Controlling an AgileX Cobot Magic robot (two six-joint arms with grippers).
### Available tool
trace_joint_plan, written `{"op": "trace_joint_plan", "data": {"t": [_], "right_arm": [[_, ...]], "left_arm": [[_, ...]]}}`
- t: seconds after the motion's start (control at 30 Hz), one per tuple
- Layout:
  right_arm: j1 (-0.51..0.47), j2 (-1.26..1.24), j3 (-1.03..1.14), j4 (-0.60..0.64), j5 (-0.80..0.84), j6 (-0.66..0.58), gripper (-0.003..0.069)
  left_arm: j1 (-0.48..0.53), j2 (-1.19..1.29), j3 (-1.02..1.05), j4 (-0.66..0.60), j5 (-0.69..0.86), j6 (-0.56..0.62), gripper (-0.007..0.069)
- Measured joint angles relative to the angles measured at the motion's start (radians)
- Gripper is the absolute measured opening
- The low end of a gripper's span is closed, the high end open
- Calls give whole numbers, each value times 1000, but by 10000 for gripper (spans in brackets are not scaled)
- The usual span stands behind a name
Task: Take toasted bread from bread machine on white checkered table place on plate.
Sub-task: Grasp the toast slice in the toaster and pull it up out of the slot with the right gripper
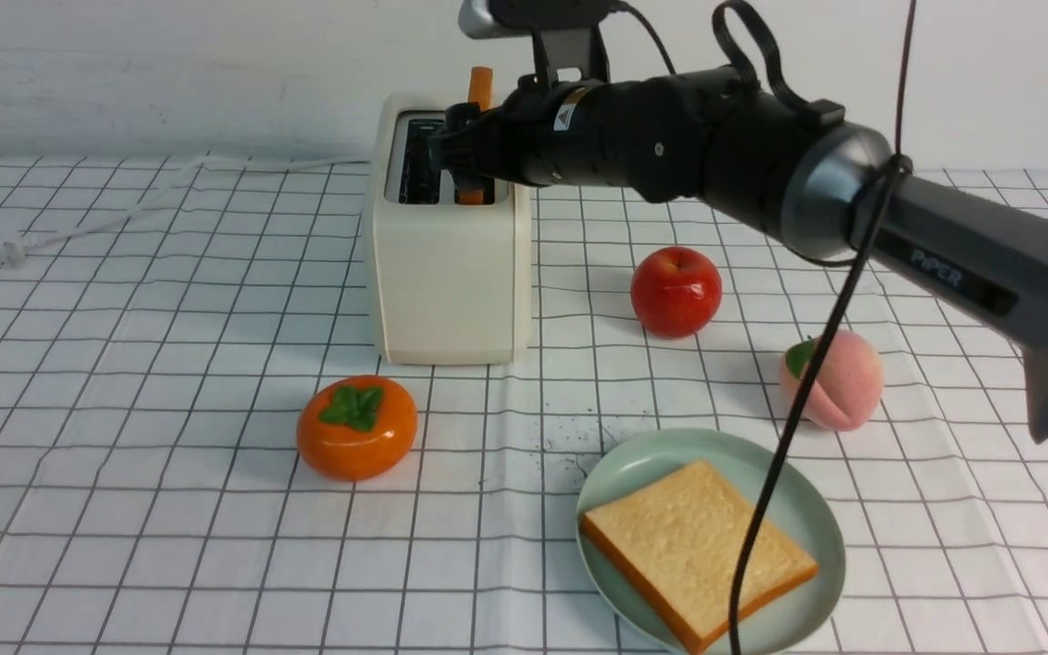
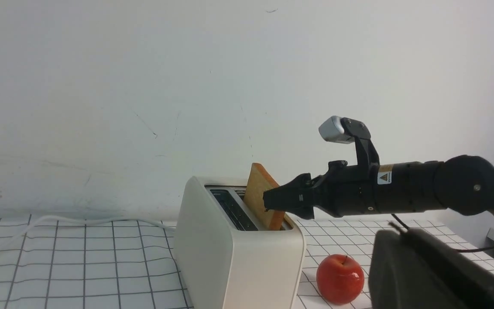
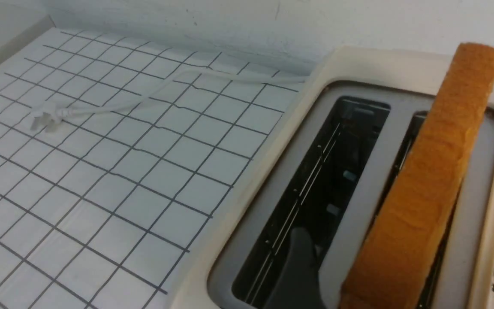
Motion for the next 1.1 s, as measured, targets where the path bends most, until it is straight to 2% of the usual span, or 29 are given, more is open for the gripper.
{"op": "trace_joint_plan", "data": {"t": [0.07,0.2,0.43,0.5,0.83,1.1], "right_arm": [[0,10,-1,0,-11,6,531],[0,27,-2,0,-28,9,440],[0,29,-4,0,-43,9,171],[0,29,-4,0,-45,9,123],[0,21,-4,11,-42,9,113],[0,-80,-4,11,-4,9,112]], "left_arm": [[0,0,0,0,0,0,-13],[0,0,0,0,-1,0,-13],[0,0,0,2,-1,0,-13],[0,0,0,4,-1,0,-13],[0,0,0,4,0,0,-13],[0,0,0,4,4,0,-13]]}}
